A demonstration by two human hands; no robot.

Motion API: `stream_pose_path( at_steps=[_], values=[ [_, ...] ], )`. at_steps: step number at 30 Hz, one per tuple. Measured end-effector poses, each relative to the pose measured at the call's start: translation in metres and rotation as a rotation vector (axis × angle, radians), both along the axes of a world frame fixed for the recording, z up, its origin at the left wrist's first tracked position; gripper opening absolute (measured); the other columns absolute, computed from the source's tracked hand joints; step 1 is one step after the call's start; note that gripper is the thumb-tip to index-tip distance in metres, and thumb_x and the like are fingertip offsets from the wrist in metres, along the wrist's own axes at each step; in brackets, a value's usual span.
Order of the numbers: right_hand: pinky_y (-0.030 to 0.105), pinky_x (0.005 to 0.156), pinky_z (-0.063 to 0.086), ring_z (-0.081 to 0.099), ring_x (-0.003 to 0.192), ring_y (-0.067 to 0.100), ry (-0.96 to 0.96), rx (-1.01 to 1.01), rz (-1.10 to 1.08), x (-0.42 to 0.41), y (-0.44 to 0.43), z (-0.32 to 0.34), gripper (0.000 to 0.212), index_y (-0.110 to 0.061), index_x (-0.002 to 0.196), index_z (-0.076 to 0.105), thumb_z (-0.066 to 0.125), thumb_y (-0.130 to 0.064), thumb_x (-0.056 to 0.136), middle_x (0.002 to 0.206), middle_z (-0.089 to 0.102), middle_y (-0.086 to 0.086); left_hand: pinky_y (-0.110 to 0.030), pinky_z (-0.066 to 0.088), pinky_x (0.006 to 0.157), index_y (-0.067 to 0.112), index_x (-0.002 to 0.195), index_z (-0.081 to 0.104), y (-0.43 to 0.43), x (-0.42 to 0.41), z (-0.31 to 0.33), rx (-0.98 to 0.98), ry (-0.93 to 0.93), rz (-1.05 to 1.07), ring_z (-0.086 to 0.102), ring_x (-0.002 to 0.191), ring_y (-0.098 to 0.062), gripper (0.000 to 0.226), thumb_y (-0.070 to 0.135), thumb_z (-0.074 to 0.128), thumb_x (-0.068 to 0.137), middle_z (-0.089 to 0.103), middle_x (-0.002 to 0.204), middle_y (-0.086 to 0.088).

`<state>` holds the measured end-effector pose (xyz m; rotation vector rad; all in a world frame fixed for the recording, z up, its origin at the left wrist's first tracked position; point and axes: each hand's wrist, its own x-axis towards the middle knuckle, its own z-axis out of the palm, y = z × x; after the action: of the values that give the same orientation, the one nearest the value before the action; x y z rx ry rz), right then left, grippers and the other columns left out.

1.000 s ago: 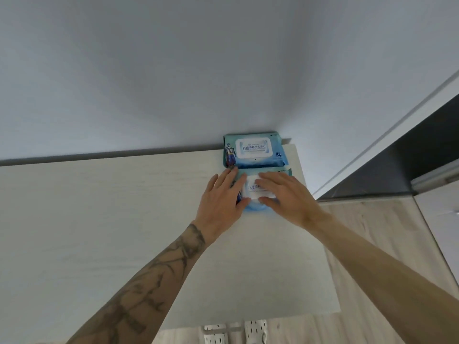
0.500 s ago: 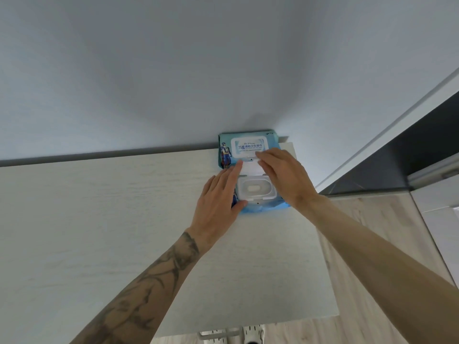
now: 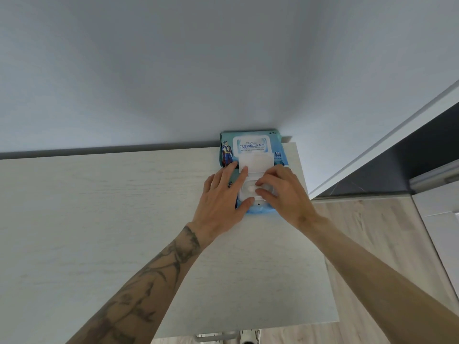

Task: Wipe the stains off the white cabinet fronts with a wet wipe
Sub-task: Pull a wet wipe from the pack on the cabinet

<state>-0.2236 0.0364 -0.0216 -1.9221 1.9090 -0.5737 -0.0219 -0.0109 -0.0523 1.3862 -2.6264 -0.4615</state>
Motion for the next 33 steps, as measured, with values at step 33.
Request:
stream_pose_path(
  at_steps=[33],
  values=[
    [0.032,0.101,0.041,0.049,0.128,0.024,0.132,0.087,0.062,0.0,-0.005,0.011,0.02,-0.013,0.117,0.066,0.07,-0.023,0.101,0.126,0.057,0.003,-0.043,0.011,0.132,0.027,0.172,0.01,0.004,-0.008,0.006,0.025,-0.091,0.041,0.005,0.162,-0.027,0.086,0.063,0.05,0.106,0.001,0.177,-0.003]
  ],
)
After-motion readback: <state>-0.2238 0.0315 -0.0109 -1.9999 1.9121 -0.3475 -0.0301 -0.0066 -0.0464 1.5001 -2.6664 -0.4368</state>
